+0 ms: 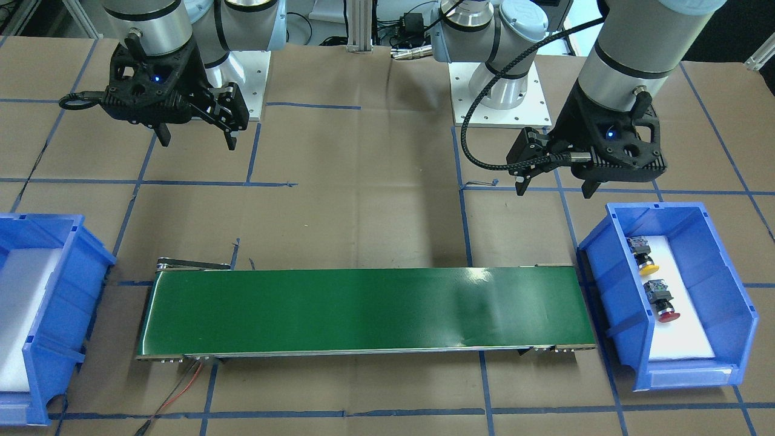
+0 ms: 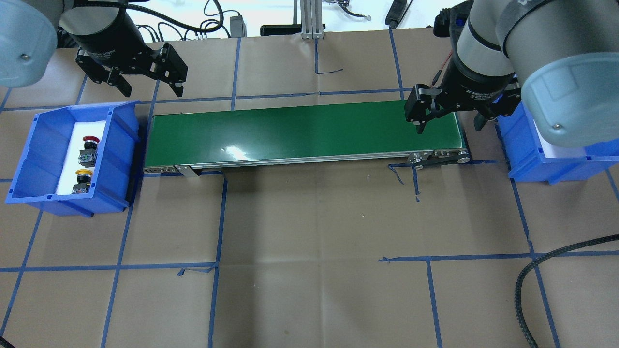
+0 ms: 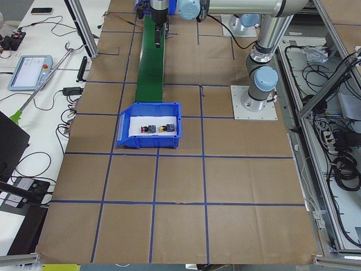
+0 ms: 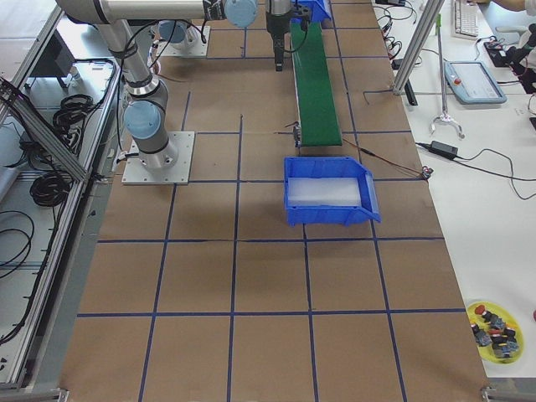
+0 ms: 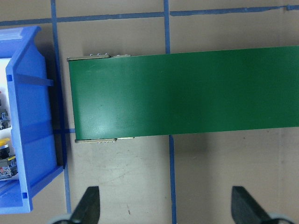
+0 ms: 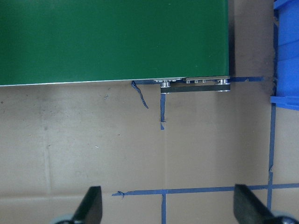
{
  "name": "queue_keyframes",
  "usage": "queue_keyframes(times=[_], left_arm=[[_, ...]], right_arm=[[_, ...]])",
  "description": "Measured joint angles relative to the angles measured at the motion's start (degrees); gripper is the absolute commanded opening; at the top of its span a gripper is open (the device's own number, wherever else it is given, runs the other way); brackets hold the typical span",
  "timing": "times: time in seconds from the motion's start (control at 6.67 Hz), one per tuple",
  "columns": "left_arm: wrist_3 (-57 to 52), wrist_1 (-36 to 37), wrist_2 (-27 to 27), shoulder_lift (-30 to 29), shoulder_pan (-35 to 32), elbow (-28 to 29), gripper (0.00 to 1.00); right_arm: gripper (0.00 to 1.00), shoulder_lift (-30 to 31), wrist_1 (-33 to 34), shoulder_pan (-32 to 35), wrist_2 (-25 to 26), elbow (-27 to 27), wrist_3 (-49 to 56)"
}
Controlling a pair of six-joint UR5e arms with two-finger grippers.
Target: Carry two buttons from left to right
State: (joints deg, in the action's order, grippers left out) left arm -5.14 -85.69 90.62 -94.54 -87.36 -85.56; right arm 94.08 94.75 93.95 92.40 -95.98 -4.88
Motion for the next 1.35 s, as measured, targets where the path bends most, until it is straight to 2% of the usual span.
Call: queue_keyframes(times=[1.35], left_arm=[[0.0, -0.1, 0.0, 0.3, 0.2, -0.9, 1.00]], right_arm=[[1.00, -0.5, 1.1, 0.0, 0.1, -0.1, -0.4]])
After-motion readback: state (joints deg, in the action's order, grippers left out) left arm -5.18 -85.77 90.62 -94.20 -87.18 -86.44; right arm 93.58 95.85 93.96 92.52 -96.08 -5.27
